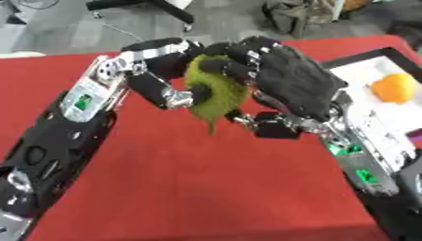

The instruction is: Pick up the objects with one hand, pass them to the other hand, and then place them into the box on the other side of the table.

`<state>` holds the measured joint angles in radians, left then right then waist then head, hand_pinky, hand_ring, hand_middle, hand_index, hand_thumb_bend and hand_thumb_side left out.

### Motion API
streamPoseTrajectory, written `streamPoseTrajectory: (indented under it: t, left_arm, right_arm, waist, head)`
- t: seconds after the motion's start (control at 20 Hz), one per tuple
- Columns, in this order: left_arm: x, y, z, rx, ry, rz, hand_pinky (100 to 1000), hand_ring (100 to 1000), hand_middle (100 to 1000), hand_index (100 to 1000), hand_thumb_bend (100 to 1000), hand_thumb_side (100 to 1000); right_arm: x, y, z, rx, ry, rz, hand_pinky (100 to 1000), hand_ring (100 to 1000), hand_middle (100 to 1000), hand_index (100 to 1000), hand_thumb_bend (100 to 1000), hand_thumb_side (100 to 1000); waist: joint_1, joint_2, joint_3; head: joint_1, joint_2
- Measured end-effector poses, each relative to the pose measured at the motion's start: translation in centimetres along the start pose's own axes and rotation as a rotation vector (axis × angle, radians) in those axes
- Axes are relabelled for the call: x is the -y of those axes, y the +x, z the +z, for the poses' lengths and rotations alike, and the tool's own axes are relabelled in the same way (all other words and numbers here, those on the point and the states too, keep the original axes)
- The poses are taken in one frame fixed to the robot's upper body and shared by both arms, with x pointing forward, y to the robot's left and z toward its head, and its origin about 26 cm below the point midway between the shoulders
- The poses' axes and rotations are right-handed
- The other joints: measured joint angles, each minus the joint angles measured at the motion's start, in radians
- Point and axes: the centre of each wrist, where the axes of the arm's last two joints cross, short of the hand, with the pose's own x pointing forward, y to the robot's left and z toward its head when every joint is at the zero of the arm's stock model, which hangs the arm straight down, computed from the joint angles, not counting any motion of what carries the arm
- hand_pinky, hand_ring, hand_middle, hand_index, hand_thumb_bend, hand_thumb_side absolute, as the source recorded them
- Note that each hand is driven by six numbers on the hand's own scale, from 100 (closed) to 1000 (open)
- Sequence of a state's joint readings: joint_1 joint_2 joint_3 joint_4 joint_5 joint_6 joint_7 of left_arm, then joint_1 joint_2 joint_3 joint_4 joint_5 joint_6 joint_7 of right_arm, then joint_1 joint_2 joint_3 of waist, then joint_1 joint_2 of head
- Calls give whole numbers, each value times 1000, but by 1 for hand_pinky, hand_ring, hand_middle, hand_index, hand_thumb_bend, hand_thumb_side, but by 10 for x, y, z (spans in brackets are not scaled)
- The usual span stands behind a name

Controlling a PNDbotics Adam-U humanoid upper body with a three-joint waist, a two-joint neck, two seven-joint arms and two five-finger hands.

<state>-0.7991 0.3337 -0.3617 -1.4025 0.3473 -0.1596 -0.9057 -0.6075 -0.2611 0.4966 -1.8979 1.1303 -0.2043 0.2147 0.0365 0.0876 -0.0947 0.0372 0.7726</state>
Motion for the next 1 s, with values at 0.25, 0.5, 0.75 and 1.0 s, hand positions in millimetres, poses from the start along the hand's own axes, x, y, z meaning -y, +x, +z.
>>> streamPoseTrajectory:
  t: [0.25,0.5,0.75,1.0]
  left_arm:
    - [2,0,-3,11,-2,33,627,421,404,585,100,328]
    - [7,-1,1,34,17,114,659,474,464,651,321,625]
    - [7,4,17,76,81,140,678,510,501,692,554,780]
    - [-2,2,49,75,209,149,688,529,518,702,568,840]
  right_arm:
    - [-8,-2,0,-92,-114,-14,495,255,250,346,100,100]
    - [-18,-4,0,-156,-178,-40,472,240,229,279,100,100]
    - [-27,-6,4,-179,-188,-62,486,251,237,266,100,100]
    - [-26,-9,10,-183,-202,-62,493,257,240,262,100,100]
  waist:
    - [0,0,0]
    - [1,1,0]
    - [0,2,2]
    - [-1,2,6]
  head:
    - [-5,0]
    - [-10,0]
    - [-20,0]
    - [-46,0]
